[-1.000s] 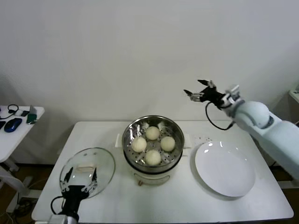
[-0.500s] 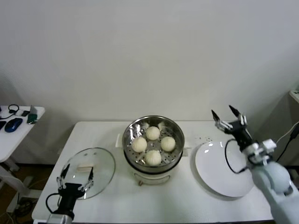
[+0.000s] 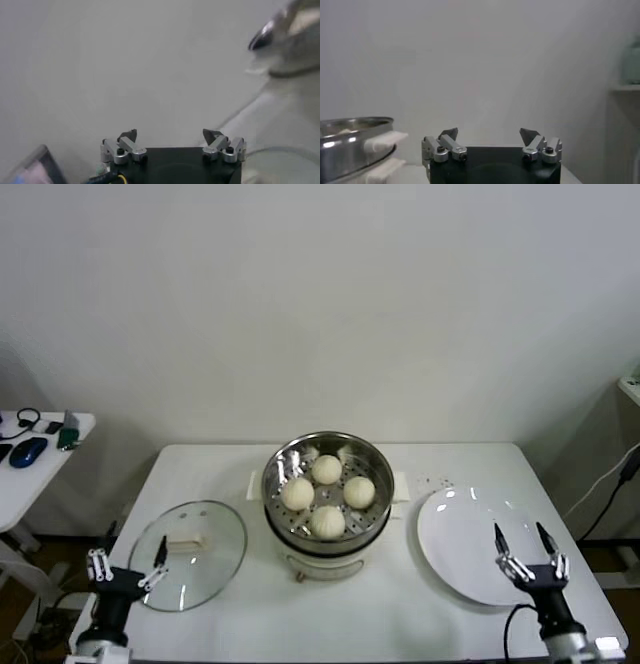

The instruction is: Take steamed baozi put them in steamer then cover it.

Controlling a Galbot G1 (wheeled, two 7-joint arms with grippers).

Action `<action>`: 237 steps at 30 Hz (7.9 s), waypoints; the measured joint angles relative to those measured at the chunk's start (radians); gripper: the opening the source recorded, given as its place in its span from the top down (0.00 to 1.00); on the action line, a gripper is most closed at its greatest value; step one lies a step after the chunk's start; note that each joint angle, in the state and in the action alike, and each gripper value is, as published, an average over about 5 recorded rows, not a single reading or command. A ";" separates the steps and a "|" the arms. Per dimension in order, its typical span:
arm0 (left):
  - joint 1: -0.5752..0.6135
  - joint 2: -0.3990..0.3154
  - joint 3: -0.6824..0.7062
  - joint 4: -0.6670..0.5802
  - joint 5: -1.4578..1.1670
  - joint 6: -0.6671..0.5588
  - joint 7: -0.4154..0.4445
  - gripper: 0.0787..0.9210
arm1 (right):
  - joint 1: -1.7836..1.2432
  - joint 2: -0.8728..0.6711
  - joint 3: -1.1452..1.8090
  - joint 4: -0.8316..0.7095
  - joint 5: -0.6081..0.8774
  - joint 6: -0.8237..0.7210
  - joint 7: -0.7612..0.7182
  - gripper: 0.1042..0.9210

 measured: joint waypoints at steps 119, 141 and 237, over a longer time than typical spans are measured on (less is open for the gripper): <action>-0.802 0.158 0.772 0.003 0.681 0.771 0.388 0.93 | -0.009 0.183 -0.045 -0.138 -0.185 0.128 0.084 0.12; -0.846 -0.184 0.930 0.203 0.979 0.782 0.463 0.93 | 0.032 0.183 -0.042 -0.204 -0.166 0.148 0.084 0.12; -0.368 -0.026 0.325 -0.078 -0.089 0.366 0.136 0.12 | -0.021 0.161 -0.043 -0.096 -0.224 0.053 0.098 0.12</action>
